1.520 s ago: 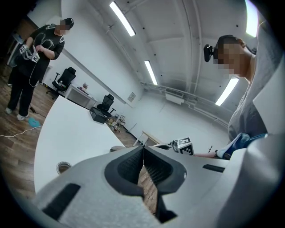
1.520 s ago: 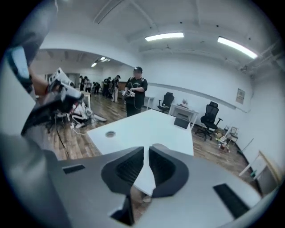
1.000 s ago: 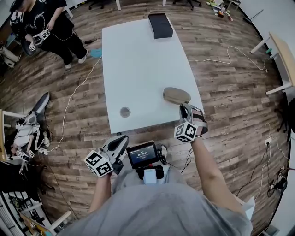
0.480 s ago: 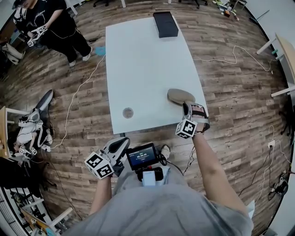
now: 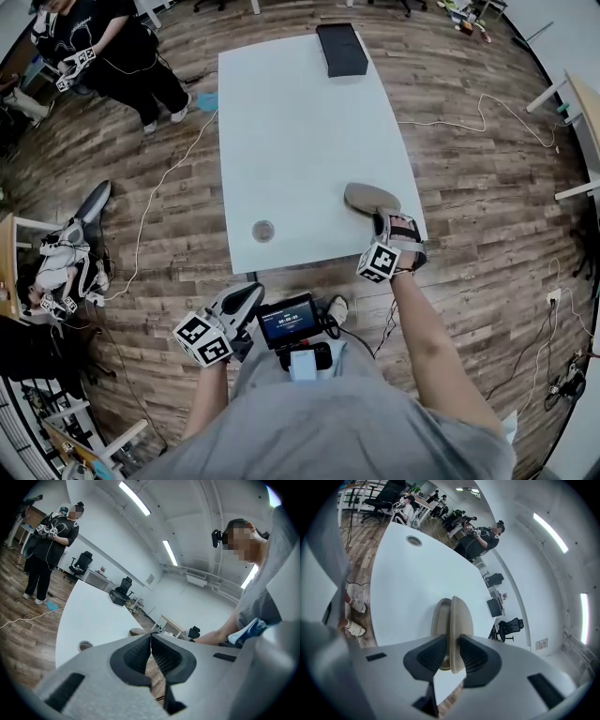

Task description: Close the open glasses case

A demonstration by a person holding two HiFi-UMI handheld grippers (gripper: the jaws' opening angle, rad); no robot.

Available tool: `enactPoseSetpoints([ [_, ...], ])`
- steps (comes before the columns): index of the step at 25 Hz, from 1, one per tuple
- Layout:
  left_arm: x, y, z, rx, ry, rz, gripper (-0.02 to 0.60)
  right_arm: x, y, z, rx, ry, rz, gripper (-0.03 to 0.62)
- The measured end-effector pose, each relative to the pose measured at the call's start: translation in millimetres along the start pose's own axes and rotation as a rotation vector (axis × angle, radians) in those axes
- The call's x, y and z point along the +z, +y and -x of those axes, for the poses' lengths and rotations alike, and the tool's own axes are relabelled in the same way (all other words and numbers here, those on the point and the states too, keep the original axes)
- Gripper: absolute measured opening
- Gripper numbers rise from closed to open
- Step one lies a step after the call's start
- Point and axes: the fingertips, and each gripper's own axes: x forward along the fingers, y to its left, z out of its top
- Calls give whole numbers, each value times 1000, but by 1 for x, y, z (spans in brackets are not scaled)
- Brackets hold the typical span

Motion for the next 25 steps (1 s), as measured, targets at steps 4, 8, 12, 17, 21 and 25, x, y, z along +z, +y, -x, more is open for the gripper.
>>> enactPoseSetpoints([
  [4, -2, 1, 1, 6, 4, 16, 18, 2, 13, -2, 48, 4, -4, 75],
  [8, -5, 2, 1, 2, 7, 14, 18, 2, 28, -9, 98, 16, 10, 75],
  [12, -6, 1, -1, 9, 13, 14, 18, -1, 29, -14, 113, 45, 36, 75],
  [17, -7, 3, -1, 10, 9, 20, 18, 0, 29, -15, 118, 47, 40, 75],
  [21, -7, 3, -2, 1, 10, 11, 18, 1, 28, -15, 124, 47, 32, 75],
  [25, -6, 3, -2, -2, 13, 5, 18, 2, 29, -16, 123, 46, 32, 75],
])
